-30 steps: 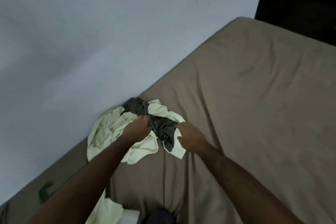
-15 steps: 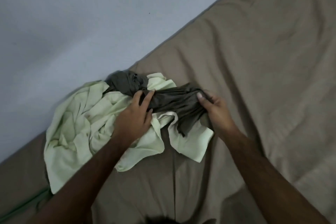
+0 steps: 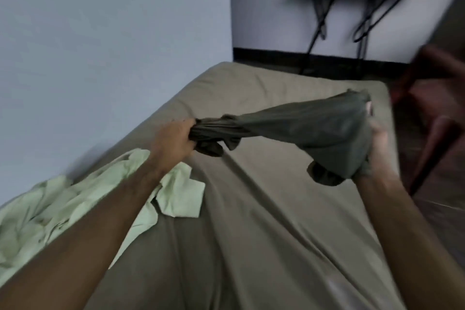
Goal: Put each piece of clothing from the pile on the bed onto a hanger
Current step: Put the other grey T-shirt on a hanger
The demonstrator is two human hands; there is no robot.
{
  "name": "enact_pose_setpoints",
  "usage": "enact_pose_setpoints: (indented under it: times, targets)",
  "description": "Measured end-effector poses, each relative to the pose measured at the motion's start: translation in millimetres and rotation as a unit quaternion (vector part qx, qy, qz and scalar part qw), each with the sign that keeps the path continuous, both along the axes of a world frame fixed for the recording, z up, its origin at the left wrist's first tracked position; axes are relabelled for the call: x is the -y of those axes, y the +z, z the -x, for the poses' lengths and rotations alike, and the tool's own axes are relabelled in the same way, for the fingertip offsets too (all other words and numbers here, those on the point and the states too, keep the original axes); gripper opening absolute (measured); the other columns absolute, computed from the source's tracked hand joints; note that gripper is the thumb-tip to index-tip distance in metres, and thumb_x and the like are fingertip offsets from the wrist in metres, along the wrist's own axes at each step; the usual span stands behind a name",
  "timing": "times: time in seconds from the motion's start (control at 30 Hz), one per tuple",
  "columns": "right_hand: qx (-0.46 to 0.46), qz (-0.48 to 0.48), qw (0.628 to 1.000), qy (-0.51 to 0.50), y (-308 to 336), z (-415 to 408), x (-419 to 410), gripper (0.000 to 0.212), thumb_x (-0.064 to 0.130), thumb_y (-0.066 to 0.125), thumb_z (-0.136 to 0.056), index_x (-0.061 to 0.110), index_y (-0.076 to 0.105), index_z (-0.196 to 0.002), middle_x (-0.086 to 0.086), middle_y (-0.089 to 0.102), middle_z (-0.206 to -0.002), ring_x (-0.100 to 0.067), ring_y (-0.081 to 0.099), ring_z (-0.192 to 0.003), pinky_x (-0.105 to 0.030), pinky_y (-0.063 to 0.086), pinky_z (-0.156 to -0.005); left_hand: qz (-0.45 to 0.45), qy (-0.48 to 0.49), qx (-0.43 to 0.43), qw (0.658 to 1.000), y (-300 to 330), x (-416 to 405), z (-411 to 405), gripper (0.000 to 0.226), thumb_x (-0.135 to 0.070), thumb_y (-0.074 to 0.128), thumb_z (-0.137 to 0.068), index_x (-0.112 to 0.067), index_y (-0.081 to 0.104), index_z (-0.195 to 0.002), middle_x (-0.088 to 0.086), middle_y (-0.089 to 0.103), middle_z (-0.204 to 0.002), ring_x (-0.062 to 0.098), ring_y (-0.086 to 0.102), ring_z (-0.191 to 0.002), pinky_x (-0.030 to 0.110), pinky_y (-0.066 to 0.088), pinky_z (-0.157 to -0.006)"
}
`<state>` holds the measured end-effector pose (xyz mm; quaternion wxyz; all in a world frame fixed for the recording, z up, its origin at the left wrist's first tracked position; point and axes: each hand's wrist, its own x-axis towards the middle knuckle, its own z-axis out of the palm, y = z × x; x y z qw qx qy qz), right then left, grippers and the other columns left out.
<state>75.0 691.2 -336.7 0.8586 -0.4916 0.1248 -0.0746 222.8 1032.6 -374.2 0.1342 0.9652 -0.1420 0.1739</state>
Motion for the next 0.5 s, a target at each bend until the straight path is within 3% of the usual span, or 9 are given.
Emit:
enact_pose_setpoints:
  times: [0.07, 0.13, 0.2, 0.27, 0.3, 0.37, 0.43, 0.47, 0.5]
  targets:
    - [-0.011, 0.021, 0.999, -0.028, 3, 39, 8, 0.041, 0.049, 0.046, -0.1, 0.024, 0.078, -0.095, 0.014, 0.074, -0.071, -0.001, 0.071, -0.063, -0.028, 0.055, -0.063, 0.168, -0.019, -0.046, 0.985, 5, 24, 22, 0.026, -0.002, 0.064, -0.077, -0.013, 0.067, -0.1, 0.004, 0.066, -0.09, 0.028, 0.063, -0.09, 0.028, 0.039, -0.072]
    - [-0.025, 0.059, 0.998, -0.005, -3, 92, 8, 0.04, 0.037, 0.048, -0.102, 0.016, 0.077, -0.086, 0.002, 0.075, -0.071, -0.008, 0.071, -0.061, -0.019, 0.054, -0.054, 0.297, -0.075, -0.065, 0.95, 9, 45, 57, 0.032, 0.006, 0.062, -0.073, -0.017, 0.064, -0.094, 0.0, 0.065, -0.094, 0.023, 0.064, -0.093, 0.025, 0.043, -0.076]
    - [-0.078, 0.048, 0.995, 0.039, -9, 143, 4, 0.038, 0.032, 0.054, -0.099, 0.01, 0.078, -0.08, -0.008, 0.075, -0.081, -0.016, 0.073, -0.07, -0.021, 0.057, -0.059, 0.384, -0.177, -0.091, 0.902, 10, 63, 95, 0.04, 0.009, 0.06, -0.07, -0.021, 0.063, -0.097, 0.002, 0.069, -0.104, 0.02, 0.066, -0.102, 0.025, 0.049, -0.091]
    - [-0.12, 0.046, 0.989, 0.076, -10, 195, 8, 0.035, 0.033, 0.059, -0.091, 0.006, 0.08, -0.086, -0.016, 0.074, -0.095, -0.024, 0.074, -0.081, -0.03, 0.06, -0.07, 0.422, -0.293, -0.113, 0.851, 0, 75, 131, 0.042, 0.012, 0.06, -0.07, -0.017, 0.063, -0.101, 0.007, 0.068, -0.119, 0.018, 0.062, -0.119, 0.032, 0.045, -0.108]
    - [-0.146, 0.053, 0.983, 0.1, -10, 218, 14, 0.037, 0.034, 0.06, -0.088, 0.003, 0.08, -0.092, -0.018, 0.075, -0.1, -0.027, 0.074, -0.087, -0.033, 0.06, -0.075, 0.401, -0.332, -0.124, 0.844, -11, 75, 147, 0.041, 0.014, 0.061, -0.072, -0.014, 0.063, -0.102, 0.008, 0.065, -0.127, 0.018, 0.058, -0.127, 0.034, 0.041, -0.113]
    - [-0.229, 0.138, 0.951, 0.156, -15, 252, 26, 0.041, 0.037, 0.063, -0.086, 0.002, 0.077, -0.102, -0.016, 0.075, -0.105, -0.026, 0.074, -0.092, -0.033, 0.058, -0.079, 0.267, -0.388, -0.148, 0.87, -38, 64, 172, 0.046, 0.015, 0.057, -0.074, -0.014, 0.062, -0.109, 0.009, 0.056, -0.138, 0.02, 0.048, -0.137, 0.032, 0.031, -0.119]
    - [-0.293, 0.348, 0.855, 0.248, -29, 267, 35, 0.031, 0.038, 0.068, -0.09, 0.011, 0.076, -0.103, -0.009, 0.076, -0.105, -0.019, 0.072, -0.091, -0.026, 0.054, -0.074, 0.06, -0.433, -0.205, 0.876, -67, 42, 186, 0.055, 0.008, 0.053, -0.073, -0.017, 0.059, -0.122, 0.01, 0.048, -0.145, 0.02, 0.04, -0.141, 0.022, 0.022, -0.119]
    - [-0.302, 0.449, 0.795, 0.273, -41, 265, 38, 0.021, 0.033, 0.067, -0.094, 0.015, 0.074, -0.103, -0.007, 0.074, -0.106, -0.018, 0.069, -0.089, -0.025, 0.052, -0.071, -0.001, -0.439, -0.238, 0.866, -78, 32, 190, 0.056, 0.004, 0.052, -0.074, -0.015, 0.057, -0.127, 0.01, 0.047, -0.145, 0.02, 0.042, -0.138, 0.017, 0.024, -0.116]
    - [-0.295, 0.524, 0.753, 0.266, -52, 261, 37, 0.016, 0.024, 0.063, -0.095, 0.016, 0.072, -0.106, -0.007, 0.073, -0.108, -0.02, 0.068, -0.089, -0.025, 0.051, -0.069, -0.007, -0.424, -0.259, 0.868, -86, 24, 194, 0.054, 0.001, 0.052, -0.078, -0.014, 0.056, -0.13, 0.009, 0.049, -0.142, 0.021, 0.05, -0.13, 0.017, 0.032, -0.111]
